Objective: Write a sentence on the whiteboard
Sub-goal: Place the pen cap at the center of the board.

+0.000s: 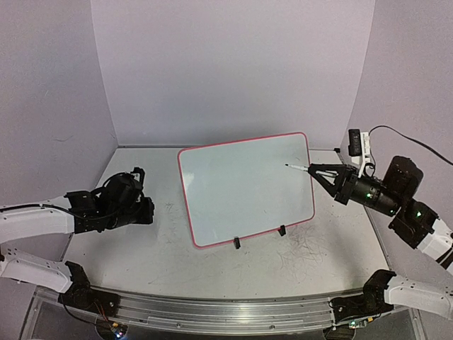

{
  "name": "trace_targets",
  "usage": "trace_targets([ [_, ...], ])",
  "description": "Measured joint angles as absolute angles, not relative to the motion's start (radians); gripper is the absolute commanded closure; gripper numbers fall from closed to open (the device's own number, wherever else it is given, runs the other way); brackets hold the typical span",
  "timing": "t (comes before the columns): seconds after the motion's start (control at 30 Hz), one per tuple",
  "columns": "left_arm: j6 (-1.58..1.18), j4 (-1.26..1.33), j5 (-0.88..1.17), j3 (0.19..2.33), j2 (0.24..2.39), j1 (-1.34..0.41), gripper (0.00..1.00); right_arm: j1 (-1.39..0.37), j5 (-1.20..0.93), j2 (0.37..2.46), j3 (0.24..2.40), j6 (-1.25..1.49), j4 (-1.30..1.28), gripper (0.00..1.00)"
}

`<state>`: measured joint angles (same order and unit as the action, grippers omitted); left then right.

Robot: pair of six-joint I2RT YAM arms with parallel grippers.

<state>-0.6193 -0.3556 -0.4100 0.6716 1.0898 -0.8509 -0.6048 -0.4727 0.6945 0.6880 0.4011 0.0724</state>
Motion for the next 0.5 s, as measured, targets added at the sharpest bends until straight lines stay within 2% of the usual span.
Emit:
trace_targets([
  [0.2,-0.72,-0.353,-0.45,0.634,1.184,-0.852,1.0,-0.605,-0.448,0.698,0.689,0.396,0.056,1.0],
  [0.37,-0.778,-0.339,-0.507,0.606,1.24,-0.852,0.91,-0.605,-0.421,0.651,0.671,0.401,0.041,1.0],
  [0.5,-0.831,-0.328,-0.553,0.572,1.245,-0.852,0.9,-0.605,-0.398,0.598,0.658,0.406,0.034,1.0],
])
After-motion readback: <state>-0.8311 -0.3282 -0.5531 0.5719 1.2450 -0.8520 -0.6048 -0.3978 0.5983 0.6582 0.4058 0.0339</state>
